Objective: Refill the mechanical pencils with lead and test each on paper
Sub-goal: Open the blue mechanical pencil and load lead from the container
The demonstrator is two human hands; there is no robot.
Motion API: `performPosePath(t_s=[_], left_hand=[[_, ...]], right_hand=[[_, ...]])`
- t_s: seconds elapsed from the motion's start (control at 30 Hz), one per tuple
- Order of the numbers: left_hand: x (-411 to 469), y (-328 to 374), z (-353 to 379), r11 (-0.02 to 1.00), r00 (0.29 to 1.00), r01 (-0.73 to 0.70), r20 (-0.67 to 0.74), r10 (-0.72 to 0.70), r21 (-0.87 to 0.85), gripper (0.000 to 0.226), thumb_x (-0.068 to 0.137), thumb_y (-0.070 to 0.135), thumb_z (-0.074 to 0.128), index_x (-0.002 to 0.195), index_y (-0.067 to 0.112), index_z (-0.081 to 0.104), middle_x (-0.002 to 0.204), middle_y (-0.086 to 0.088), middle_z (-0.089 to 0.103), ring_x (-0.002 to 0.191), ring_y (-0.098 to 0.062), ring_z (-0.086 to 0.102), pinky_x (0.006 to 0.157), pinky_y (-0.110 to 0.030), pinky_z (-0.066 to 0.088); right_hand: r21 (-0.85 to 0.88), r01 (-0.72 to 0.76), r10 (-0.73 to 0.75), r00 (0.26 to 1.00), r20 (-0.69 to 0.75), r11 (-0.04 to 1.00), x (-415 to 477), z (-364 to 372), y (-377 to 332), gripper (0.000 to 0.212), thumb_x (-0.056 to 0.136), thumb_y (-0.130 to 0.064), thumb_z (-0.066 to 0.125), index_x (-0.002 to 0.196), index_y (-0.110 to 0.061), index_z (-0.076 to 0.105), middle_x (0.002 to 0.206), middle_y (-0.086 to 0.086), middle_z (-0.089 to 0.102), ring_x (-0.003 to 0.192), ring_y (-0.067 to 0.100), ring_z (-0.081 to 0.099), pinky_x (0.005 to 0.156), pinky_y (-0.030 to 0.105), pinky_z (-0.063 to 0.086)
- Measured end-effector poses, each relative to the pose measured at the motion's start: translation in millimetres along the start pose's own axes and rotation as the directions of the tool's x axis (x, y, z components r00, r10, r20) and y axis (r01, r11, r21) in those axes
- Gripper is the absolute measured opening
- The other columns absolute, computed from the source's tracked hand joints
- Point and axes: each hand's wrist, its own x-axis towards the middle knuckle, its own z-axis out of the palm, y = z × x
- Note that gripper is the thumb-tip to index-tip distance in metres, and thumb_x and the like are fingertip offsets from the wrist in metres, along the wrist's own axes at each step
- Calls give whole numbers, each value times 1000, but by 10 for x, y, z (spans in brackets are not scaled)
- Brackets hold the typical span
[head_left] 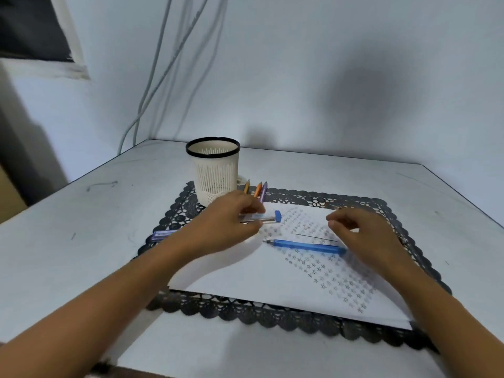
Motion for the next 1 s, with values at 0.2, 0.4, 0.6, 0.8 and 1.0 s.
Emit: performPosePath(t_s=[0.2, 0.4, 0.6, 0.8, 1.0], left_hand=[[-91, -394, -371, 975, 987, 142, 55, -153, 174, 21, 85, 20, 59, 105, 21, 64, 100, 7, 58, 90, -9, 54, 69, -11, 40], [-96, -757, -541, 931, 937, 307, 106, -331, 199, 13, 81, 22, 63, 91, 29, 64, 93, 6, 61, 87, -10, 55, 69, -16, 38], [-91, -863, -472, 924, 917, 325, 174, -360, 199, 14, 83, 29, 61, 96, 28, 66, 98, 7, 63, 88, -7, 55, 72, -19, 39], [-94, -872, -502, 931, 912, 312, 214, -349, 189, 17, 86, 35, 59, 99, 26, 67, 99, 8, 63, 92, -10, 58, 78, -22, 43], [-128, -585, -438, 932, 962, 202, 118, -246, 300, 25, 89, 36, 52, 108, 23, 62, 97, 8, 52, 91, -10, 51, 77, -22, 37]], right_hand=[[-34, -62, 62, 998, 13, 997, 49, 29, 83, 17, 91, -23, 55, 105, -19, 65, 90, -9, 58, 75, -9, 45, 59, 9, 30], [-30, -52, 53, 998, 19, 998, 46, 48, 71, 18, 90, -22, 57, 105, -16, 66, 87, -10, 57, 73, -9, 46, 57, 8, 29], [-5, -57, 57, 998, 28, 998, 37, 42, 68, 16, 90, -21, 57, 103, -17, 66, 84, -11, 59, 75, -8, 48, 60, 9, 32], [-18, -58, 59, 995, 75, 998, 51, 37, 39, 14, 89, -21, 59, 100, -19, 66, 80, -18, 55, 75, -7, 49, 60, 10, 34], [-86, -12, 33, 968, 249, 996, 116, -26, -8, 8, 86, -23, 63, 93, -25, 66, 79, -20, 56, 74, -7, 51, 60, 9, 36]])
